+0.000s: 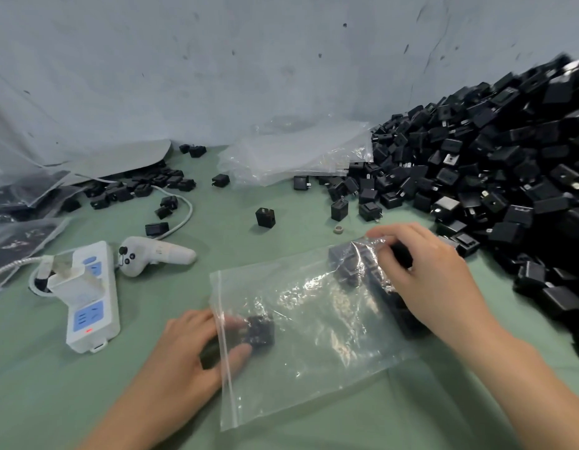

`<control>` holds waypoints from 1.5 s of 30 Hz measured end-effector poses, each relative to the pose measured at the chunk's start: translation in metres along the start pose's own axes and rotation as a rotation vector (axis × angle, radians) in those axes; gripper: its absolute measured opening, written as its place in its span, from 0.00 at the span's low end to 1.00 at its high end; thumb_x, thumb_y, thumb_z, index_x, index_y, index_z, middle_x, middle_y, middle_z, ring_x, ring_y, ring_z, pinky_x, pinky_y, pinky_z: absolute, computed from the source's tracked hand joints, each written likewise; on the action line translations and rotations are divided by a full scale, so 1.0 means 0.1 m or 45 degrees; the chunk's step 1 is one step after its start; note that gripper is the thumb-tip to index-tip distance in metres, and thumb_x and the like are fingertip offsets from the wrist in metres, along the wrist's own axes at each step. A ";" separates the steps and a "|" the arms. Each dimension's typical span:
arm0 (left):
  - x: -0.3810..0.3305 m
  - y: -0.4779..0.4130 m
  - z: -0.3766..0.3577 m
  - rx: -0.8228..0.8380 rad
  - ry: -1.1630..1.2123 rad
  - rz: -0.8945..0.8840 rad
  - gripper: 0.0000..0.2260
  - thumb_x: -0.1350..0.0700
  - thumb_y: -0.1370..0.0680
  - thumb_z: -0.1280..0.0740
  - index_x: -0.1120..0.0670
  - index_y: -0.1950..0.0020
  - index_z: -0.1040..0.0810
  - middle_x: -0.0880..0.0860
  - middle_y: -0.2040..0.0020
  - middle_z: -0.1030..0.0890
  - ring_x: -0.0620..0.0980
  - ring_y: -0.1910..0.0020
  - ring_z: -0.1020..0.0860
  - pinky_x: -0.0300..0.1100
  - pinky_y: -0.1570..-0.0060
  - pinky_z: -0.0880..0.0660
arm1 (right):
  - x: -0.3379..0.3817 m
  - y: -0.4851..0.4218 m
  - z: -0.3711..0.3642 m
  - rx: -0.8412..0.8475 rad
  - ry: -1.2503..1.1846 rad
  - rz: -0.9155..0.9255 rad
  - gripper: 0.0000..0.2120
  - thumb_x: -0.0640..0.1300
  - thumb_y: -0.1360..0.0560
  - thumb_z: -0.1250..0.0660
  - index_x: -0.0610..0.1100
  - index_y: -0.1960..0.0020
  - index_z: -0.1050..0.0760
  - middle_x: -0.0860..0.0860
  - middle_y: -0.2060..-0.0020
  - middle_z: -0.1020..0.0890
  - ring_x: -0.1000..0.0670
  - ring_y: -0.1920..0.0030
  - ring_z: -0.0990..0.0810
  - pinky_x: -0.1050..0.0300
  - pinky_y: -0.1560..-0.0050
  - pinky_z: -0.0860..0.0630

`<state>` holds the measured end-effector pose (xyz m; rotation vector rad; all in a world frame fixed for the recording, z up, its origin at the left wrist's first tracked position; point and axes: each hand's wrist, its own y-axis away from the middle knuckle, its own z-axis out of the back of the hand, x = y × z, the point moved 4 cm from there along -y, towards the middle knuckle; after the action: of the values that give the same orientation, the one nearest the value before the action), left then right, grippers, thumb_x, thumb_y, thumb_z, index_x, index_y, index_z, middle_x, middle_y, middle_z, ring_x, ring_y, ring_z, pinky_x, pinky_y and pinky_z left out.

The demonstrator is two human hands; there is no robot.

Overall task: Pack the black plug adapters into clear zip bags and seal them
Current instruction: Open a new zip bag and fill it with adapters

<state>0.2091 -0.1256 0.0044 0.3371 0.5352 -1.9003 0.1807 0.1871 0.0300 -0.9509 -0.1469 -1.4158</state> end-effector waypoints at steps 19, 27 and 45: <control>-0.27 -0.51 -0.36 0.003 0.055 -0.243 0.07 0.44 0.24 0.31 0.43 0.59 0.26 0.40 0.57 0.22 0.42 0.53 0.22 0.36 0.52 0.28 | -0.11 -0.07 -0.02 0.263 0.773 -0.144 0.12 0.51 0.17 0.42 0.64 0.44 0.23 0.59 0.53 0.29 0.54 0.56 0.33 0.57 0.69 0.40; -0.58 -0.63 -0.42 0.076 -0.039 -0.481 0.02 0.50 0.22 0.33 0.43 0.53 0.20 0.38 0.51 0.21 0.41 0.48 0.25 0.41 0.47 0.29 | -0.12 -0.11 0.00 0.351 0.756 -0.132 0.12 0.52 0.16 0.44 0.65 0.42 0.25 0.60 0.52 0.28 0.55 0.56 0.31 0.58 0.67 0.38; -1.00 -0.83 -0.59 0.189 -0.062 -0.678 0.17 0.53 0.27 0.40 0.49 0.44 0.15 0.48 0.46 0.17 0.49 0.45 0.21 0.43 0.41 0.28 | -0.22 -0.18 0.00 0.438 0.700 -0.079 0.13 0.52 0.16 0.45 0.67 0.42 0.25 0.59 0.53 0.28 0.53 0.60 0.30 0.57 0.67 0.35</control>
<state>0.1690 0.0105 0.0178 0.2582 0.4824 -2.4646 0.1604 0.2067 0.0251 -0.2591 -0.0058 -1.5968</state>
